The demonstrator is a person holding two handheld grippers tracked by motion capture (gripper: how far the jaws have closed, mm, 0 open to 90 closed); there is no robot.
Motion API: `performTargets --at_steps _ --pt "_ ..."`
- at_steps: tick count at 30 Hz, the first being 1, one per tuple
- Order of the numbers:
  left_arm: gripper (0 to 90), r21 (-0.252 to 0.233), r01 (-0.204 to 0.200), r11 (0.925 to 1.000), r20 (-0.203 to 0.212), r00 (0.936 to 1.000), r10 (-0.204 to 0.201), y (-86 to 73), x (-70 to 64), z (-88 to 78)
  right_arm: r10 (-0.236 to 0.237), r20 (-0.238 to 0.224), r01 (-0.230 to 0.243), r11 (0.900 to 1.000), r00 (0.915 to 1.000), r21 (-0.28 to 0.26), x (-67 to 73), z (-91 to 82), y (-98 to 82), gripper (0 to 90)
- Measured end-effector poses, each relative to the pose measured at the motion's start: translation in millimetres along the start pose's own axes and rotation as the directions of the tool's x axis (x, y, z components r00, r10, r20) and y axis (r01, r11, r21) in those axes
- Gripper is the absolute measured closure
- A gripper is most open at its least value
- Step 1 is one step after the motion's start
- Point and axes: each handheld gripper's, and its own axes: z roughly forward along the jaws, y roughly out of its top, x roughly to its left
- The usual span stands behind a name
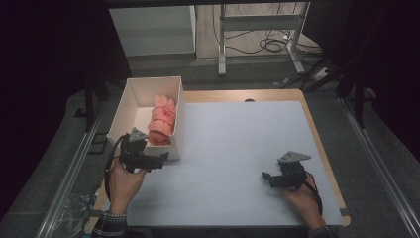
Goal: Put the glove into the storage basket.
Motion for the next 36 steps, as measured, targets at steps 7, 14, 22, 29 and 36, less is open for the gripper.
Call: performTargets --at_steps 7,14,22,29,36 --pt "0.3 -0.011 -0.017 0.9998 0.030 0.9994 0.018 -18.9 -16.7 7.9 0.000 0.000 0.000 1.000 1.0000 0.000 0.1 0.0 0.0 18.1" --pt "0.3 -0.020 -0.040 0.9990 0.076 0.9963 0.041 -35.2 -36.3 23.0 0.000 0.001 0.000 1.000 1.0000 0.000 0.1 0.0 0.0 18.1" --pt "0.0 0.002 -0.074 0.9973 0.151 0.9859 0.073 -52.2 -57.4 49.9 0.000 0.001 0.000 1.000 1.0000 0.000 0.2 0.0 0.1 18.1" --pt "0.0 0.048 -0.109 0.9928 0.183 0.9782 0.099 -64.6 -68.0 73.3 0.000 0.001 0.000 1.000 1.0000 0.000 0.1 0.0 0.1 18.1" --pt "0.0 0.073 -0.142 0.9871 0.171 0.9769 0.128 -69.3 -73.0 83.4 0.000 0.001 0.000 1.000 1.0000 0.000 0.2 0.0 0.0 18.1"
